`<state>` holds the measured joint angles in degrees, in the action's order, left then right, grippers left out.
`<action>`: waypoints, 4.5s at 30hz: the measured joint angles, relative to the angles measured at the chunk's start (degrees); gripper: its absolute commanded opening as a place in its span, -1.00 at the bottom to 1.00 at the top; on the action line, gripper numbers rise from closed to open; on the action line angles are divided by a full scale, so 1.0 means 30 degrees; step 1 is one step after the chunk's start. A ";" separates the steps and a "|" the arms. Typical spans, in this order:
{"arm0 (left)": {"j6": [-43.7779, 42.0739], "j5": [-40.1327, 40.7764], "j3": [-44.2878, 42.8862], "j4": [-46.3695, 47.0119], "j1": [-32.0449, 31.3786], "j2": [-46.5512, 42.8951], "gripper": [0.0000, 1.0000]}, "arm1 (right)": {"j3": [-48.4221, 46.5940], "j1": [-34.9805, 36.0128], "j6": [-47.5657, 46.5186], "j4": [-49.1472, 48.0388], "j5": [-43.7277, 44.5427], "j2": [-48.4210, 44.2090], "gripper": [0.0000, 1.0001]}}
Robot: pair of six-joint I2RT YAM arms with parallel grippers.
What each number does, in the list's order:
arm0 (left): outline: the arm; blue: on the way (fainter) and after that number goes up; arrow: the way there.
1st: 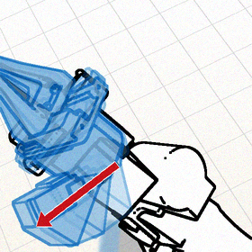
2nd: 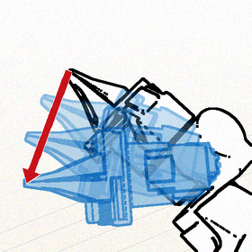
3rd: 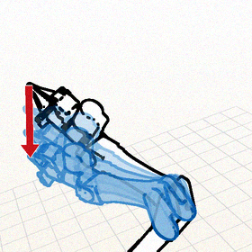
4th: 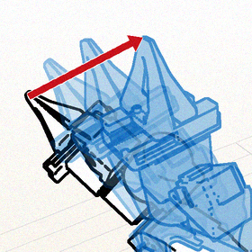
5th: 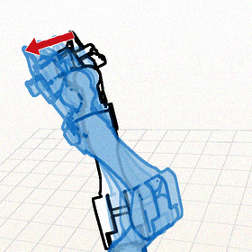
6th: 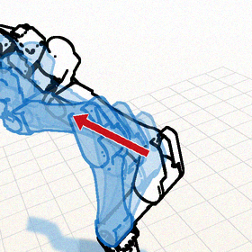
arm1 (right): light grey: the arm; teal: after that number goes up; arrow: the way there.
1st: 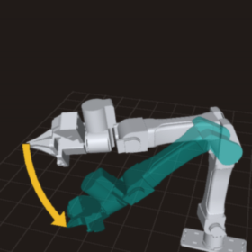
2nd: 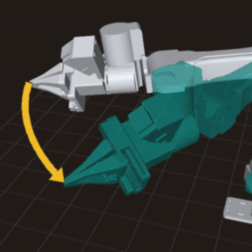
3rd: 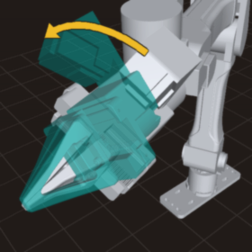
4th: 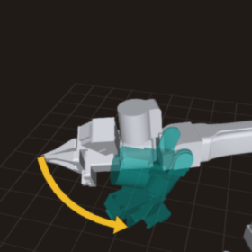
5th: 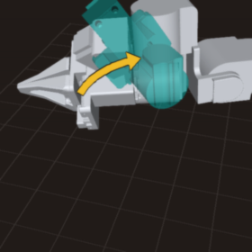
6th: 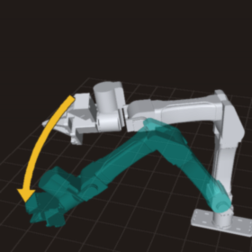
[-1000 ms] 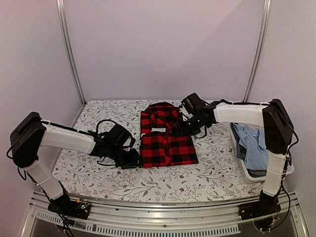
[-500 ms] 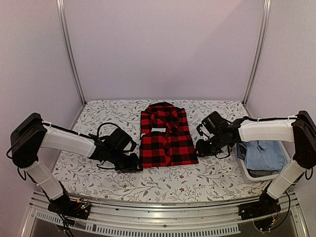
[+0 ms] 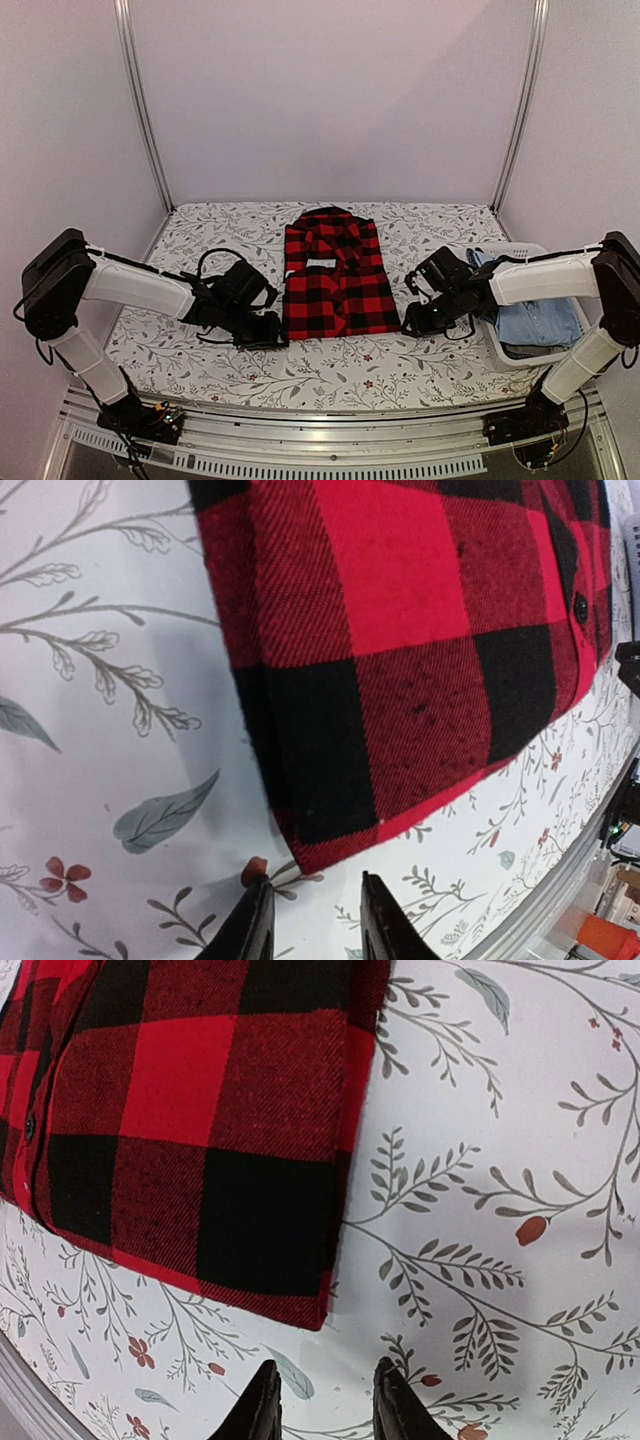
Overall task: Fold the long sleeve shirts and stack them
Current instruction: Pick up the 2/3-rectangle-folded shirt from the center of the board, then fold the 2/3-rectangle-folded shirt at the center of the board, then smooth out the square-folded shirt at the center of the board.
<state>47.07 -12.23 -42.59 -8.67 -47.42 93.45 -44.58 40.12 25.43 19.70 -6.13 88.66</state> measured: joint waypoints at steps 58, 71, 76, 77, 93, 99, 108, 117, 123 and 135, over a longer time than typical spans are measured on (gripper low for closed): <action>-0.3395 0.2943 -0.2244 -0.1355 -0.0750 0.1712 -1.00 | -0.0940 0.0889 -0.0991 -0.1785 0.0080 0.2433 -1.00; -0.1158 0.2594 0.0372 -0.3672 -0.2652 -0.3453 -1.00 | 0.1151 0.3410 0.1056 -0.0051 -0.0692 -0.1683 -1.00; -0.0211 0.2579 0.0328 -0.5158 -0.3446 -0.5574 -1.00 | 0.1144 0.4029 0.2098 0.1282 -0.0765 -0.3643 -1.00; -0.0095 0.2565 0.0197 -0.5544 -0.3519 -0.5974 -1.00 | 0.0940 0.4124 0.2273 0.1727 -0.0794 -0.4029 -1.00; -0.4918 0.0240 -1.0375 -0.5034 0.6033 0.1421 -1.00 | -1.2138 -0.2659 0.0087 0.2069 -0.1217 0.5027 -1.00; -0.5836 -0.1005 -1.7252 -0.3810 0.8189 1.0826 -1.00 | -1.8753 -0.4320 -0.0845 0.1005 -0.1654 1.3602 -1.00; -0.5333 -0.1996 -1.6058 -0.2025 0.7992 1.1905 -1.00 | -1.5715 -0.4495 -0.0714 -0.2025 -0.2659 1.3981 -1.00; -0.2922 -0.2965 -0.6564 0.1107 0.5166 0.4758 -1.00 | -0.5464 -0.3483 0.0510 -0.3264 -0.2863 0.6652 -1.00; -0.1858 -0.3264 -0.4801 0.2433 0.4889 0.3024 -1.00 | -0.3665 -0.3235 0.1188 -0.2907 -0.2739 0.3752 -1.00; -0.1909 -0.3286 -0.6062 0.2514 0.6360 0.4532 -0.12 | -0.6331 -0.3672 0.1064 -0.2754 -0.1676 0.4583 -0.25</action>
<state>41.34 -22.09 -60.77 -1.13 -28.34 107.04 -63.57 29.10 28.62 11.44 -11.16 102.41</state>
